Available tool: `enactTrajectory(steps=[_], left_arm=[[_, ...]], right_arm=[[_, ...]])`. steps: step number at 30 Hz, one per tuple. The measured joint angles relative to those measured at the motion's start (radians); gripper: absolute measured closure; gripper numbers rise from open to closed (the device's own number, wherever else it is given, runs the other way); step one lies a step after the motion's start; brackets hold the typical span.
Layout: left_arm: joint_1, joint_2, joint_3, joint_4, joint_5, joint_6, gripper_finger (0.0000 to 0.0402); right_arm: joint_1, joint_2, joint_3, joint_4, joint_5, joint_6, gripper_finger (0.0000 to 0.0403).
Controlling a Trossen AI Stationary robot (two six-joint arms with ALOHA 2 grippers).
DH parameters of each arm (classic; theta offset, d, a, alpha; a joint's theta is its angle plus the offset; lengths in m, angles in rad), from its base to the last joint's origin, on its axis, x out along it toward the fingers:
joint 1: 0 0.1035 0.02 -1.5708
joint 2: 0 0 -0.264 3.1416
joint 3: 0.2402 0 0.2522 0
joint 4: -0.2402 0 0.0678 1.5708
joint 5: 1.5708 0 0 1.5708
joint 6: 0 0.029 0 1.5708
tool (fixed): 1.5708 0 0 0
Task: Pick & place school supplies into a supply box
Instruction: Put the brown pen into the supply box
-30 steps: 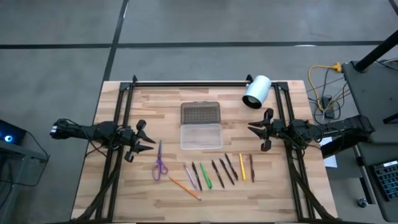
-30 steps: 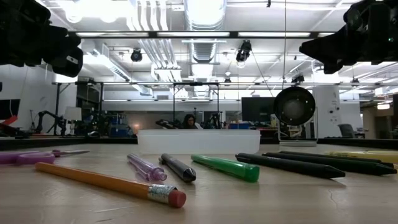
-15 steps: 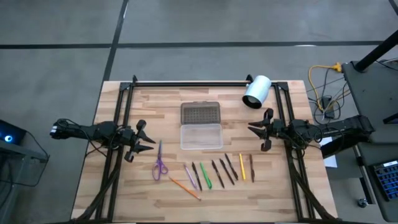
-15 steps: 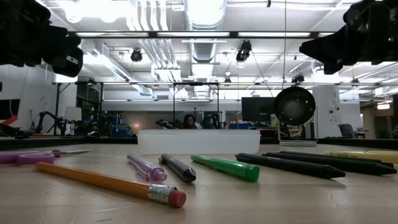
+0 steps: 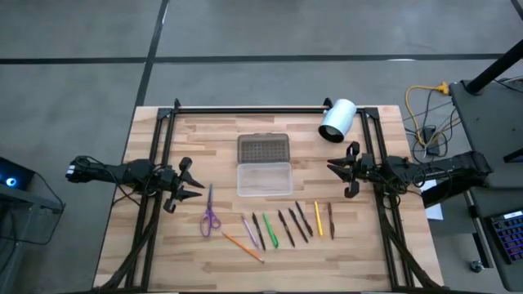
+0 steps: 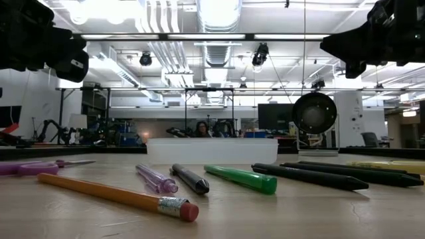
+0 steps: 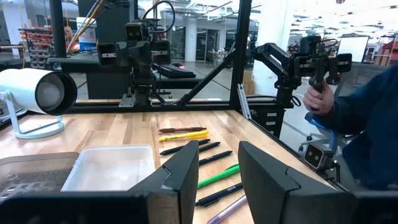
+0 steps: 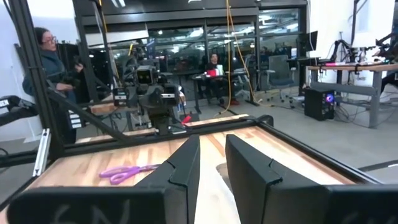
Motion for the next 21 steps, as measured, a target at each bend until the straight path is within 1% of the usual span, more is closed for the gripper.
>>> enactTrajectory(steps=[4,7,13,21], left_arm=[[0.000,0.000,0.000,0.000,0.000,0.000,0.0303],[0.000,0.000,0.000,0.000,0.000,0.000,0.0303],[0.000,0.000,0.000,0.000,0.000,0.000,0.0303],[0.000,0.000,0.000,0.000,0.000,0.000,0.0303]], right_arm=[[0.000,0.002,0.028,-0.013,0.001,-0.013,0.0335],[0.000,0.018,0.085,-0.069,0.001,-0.014,0.0335],[0.001,0.087,0.258,-0.306,0.001,-0.002,0.0335],[0.001,0.228,0.546,-0.668,0.003,0.194,0.0335]])
